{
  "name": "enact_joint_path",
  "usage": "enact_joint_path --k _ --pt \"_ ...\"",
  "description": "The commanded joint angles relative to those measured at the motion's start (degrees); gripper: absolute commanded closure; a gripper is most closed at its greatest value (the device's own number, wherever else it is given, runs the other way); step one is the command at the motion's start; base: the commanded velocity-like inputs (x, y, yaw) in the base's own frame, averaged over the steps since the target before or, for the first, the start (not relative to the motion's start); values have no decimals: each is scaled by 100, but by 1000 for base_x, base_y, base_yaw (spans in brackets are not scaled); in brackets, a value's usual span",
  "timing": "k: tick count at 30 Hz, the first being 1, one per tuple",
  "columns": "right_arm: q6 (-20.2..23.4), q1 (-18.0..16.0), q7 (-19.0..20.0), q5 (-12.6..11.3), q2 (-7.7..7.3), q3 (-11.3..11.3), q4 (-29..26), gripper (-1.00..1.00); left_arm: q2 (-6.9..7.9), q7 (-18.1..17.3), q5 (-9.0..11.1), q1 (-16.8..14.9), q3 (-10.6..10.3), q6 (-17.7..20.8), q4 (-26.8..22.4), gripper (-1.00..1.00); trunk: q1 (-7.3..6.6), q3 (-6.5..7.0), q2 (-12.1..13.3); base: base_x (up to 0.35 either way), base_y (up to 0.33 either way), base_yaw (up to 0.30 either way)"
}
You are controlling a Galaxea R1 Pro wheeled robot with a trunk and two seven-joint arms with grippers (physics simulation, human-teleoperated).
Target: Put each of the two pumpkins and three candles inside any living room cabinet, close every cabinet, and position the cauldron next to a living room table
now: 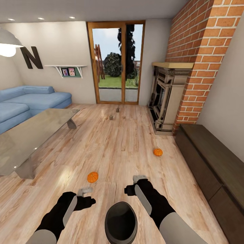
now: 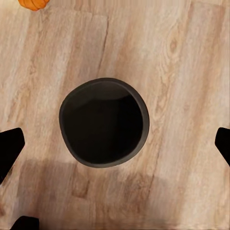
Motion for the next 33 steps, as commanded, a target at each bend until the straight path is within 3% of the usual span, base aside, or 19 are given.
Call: enact_joint_path --k 1,6,16,22,33 --pt "41 -5 -57 -103 0 7 -8 -100 -9 -14 5 -1 27 32 -13 -100 0 -6 -3 0 0 0" --pt "164 -6 -67 -302 0 9 -16 -100 -19 -67 4 -1 29 32 -45 -100 0 -6 -3 60 28 0" --pt "199 -7 -67 -299 0 24 -17 -100 -28 -73 3 3 23 32 -47 -100 0 -6 -3 140 8 0" --pt "202 -5 -67 -299 0 33 -17 -100 -116 -31 -6 3 13 24 -55 -100 0 -6 -3 17 0 0" --pt "352 -5 -56 -258 0 54 -16 -100 -250 14 -10 3 9 5 -15 -100 242 -203 -445 0 0 0"
